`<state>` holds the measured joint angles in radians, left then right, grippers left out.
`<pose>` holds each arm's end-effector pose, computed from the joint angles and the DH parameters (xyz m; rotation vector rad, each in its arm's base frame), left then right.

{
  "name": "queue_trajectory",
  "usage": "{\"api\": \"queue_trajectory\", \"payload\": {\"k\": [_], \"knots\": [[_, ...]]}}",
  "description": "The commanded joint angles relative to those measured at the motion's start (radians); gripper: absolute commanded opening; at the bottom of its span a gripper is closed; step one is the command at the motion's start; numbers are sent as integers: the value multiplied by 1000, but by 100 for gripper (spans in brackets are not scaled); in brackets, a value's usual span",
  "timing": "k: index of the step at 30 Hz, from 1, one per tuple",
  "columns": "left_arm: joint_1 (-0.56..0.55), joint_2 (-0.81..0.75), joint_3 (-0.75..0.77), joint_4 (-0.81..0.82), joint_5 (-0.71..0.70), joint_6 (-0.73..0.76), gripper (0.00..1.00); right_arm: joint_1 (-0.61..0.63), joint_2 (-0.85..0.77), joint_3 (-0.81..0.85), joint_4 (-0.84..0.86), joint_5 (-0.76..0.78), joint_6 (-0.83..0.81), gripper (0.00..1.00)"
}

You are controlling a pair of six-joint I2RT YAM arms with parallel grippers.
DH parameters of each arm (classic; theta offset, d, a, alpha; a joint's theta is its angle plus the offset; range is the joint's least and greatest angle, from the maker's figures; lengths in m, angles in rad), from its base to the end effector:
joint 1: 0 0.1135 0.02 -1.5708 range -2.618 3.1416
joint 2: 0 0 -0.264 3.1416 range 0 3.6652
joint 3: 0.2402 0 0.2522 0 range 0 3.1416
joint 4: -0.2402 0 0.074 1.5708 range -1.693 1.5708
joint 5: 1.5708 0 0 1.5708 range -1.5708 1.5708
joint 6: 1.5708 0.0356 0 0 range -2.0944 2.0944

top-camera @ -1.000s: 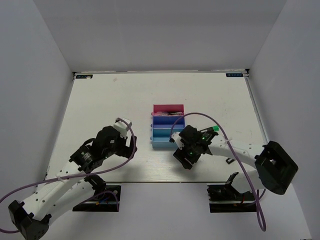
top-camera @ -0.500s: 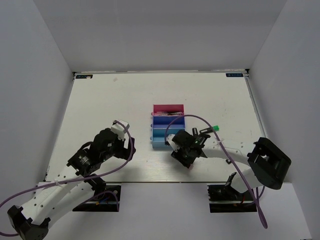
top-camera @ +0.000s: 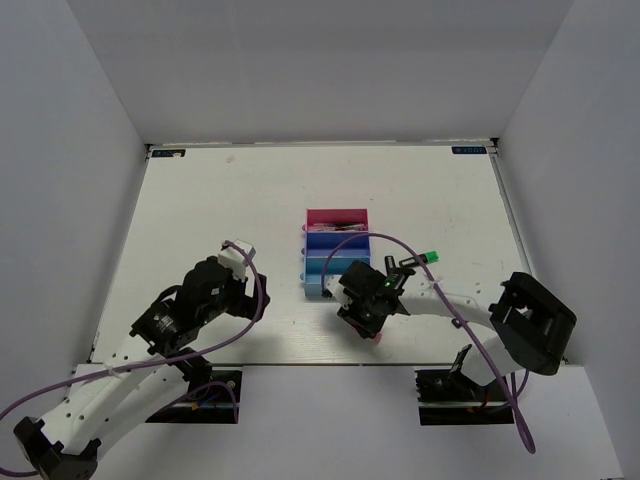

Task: Sort the stationery into containers
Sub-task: Pick up the stationery from the center of the board, then place the stationery in the storage box.

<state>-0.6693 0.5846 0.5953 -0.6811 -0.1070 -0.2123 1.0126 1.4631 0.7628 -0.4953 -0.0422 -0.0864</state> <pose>0.1042 -0.0776 0.2538 0.4550 2.2147 -0.3566 0.1352 0.2194 0.1620 -1.4772 2.3905 0.2913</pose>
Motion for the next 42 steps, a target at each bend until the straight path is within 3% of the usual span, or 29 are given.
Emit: {"api": "queue_trajectory", "payload": {"k": [1, 9, 19, 28, 34, 42], "knots": [[7, 0, -6, 2, 1, -10, 100, 21, -1, -11, -52, -116, -47, 0], [4, 23, 6, 6, 12, -9, 100, 38, -130, 46, -106, -127, -140, 0], [5, 34, 20, 5, 20, -15, 100, 32, -170, 375, -184, -4, -259, 0], [7, 27, 23, -14, 29, -18, 100, -5, -9, 504, -42, 266, -482, 0], [5, 14, 20, -23, 32, -21, 100, -69, 91, 517, 104, 300, -648, 0], [7, 0, 1, -29, 41, -25, 100, -147, 218, 601, 77, 229, -687, 0]]}}
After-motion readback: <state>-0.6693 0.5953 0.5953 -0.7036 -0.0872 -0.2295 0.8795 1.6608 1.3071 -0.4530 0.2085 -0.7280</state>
